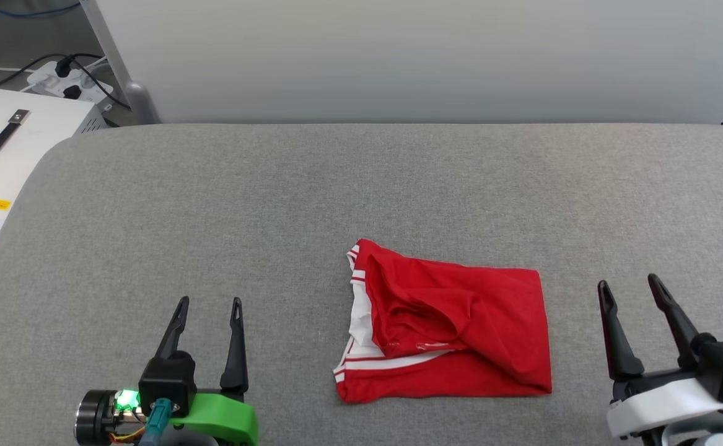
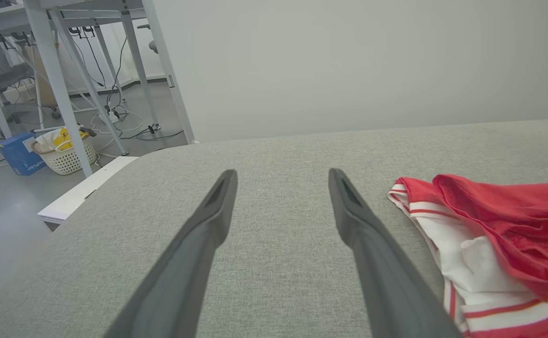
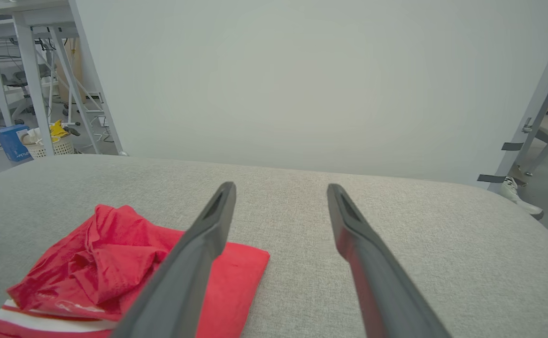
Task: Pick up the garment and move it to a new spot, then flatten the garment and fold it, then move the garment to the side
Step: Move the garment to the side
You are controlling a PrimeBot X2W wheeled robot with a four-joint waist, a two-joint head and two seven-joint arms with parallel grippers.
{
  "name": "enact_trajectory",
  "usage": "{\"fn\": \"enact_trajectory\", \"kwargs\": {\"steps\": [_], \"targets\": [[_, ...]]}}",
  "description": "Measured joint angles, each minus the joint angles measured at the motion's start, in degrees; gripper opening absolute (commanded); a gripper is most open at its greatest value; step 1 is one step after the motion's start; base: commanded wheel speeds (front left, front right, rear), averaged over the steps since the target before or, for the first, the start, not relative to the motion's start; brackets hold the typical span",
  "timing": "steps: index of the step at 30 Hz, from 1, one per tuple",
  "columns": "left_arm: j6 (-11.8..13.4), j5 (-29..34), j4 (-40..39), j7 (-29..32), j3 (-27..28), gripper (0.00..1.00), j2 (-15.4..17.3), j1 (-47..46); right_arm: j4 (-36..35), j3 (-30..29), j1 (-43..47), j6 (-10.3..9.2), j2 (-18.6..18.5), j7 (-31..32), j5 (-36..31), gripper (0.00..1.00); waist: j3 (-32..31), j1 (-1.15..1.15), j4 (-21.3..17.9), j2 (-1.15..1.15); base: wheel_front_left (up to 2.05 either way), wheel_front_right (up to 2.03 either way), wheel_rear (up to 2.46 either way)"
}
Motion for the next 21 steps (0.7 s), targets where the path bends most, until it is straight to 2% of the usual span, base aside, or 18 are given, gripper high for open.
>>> {"fn": "enact_trajectory", "kwargs": {"steps": [6, 9, 15, 21], "targets": [[0.00, -0.07, 0.01, 0.00, 0.30, 1.00, -0.02, -0.04, 0.26, 0.18, -6.89, 0.00, -4.90, 0.05, 1.49, 1.00, 0.99, 0.00, -0.13, 0.00, 0.00, 0.00, 0.00], [-0.01, -0.07, 0.03, 0.00, 0.29, 1.00, -0.04, -0.15, 1.15, 1.25, -12.29, 0.00, -9.14, 4.19, 4.65, 1.00, 1.68, 0.00, -0.07, 0.00, 0.00, 0.00, 0.00], [-0.01, -0.07, 0.08, 0.00, 0.27, 1.00, -0.10, -0.51, 2.14, 8.23, -21.02, 0.00, -17.69, 24.15, 15.67, 1.00, 3.28, 0.00, 0.30, 0.00, 0.00, 0.00, 0.00], [-0.02, -0.08, 0.20, 0.00, 0.18, 1.00, -0.21, -1.68, 3.41, 15.57, -24.64, 0.00, -23.39, 43.03, 28.46, 1.00, 4.72, 0.00, 0.80, 0.00, 0.00, 0.00, 0.00]]}}
